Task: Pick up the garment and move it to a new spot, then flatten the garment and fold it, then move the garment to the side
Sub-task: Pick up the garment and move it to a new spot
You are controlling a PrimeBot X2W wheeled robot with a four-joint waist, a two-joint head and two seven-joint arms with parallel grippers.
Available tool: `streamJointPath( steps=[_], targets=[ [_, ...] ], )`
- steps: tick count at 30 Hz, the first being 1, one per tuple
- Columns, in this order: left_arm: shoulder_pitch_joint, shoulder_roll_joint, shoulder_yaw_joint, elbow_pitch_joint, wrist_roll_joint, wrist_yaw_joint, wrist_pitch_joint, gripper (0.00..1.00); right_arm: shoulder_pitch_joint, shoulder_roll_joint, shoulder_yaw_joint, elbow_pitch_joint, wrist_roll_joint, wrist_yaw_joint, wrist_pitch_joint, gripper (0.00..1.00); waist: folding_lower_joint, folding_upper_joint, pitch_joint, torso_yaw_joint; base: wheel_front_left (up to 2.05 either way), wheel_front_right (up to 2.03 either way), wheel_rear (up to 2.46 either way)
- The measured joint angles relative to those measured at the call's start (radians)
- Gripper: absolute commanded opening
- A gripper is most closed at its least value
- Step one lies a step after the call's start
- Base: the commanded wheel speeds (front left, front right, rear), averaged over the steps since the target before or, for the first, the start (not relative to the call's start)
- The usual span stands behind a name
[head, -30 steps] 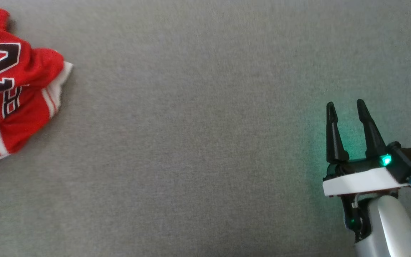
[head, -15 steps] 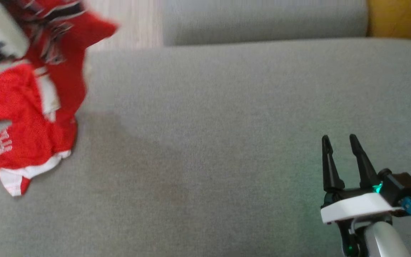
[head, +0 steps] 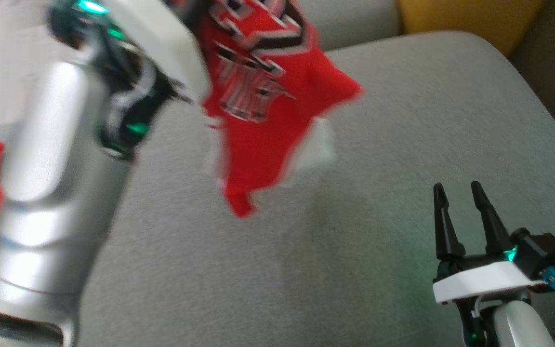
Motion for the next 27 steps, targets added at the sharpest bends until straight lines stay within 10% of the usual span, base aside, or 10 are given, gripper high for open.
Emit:
streamJointPath(
  steps=[13,15,27],
  targets=[
    [0.166,-0.016,-0.162,0.297,0.146,-0.007,-0.179,0.00,-0.038,0.000,0.026,0.002,0.021,0.000,-0.005,1.00,0.0003,0.0000,0.097,-0.118,0.00,0.00,0.00],
    [0.220,-0.043,-0.167,0.330,0.147,0.010,-0.239,1.00,-0.038,0.000,0.024,0.008,0.026,0.000,-0.005,1.00,0.0002,0.0000,0.095,-0.105,0.00,0.00,0.00],
    [0.458,-0.103,-0.087,0.307,0.084,0.031,-0.646,1.00,-0.034,0.000,0.000,0.006,0.012,0.000,0.016,1.00,0.0000,0.0000,0.042,0.009,0.00,0.00,0.00]
  ],
)
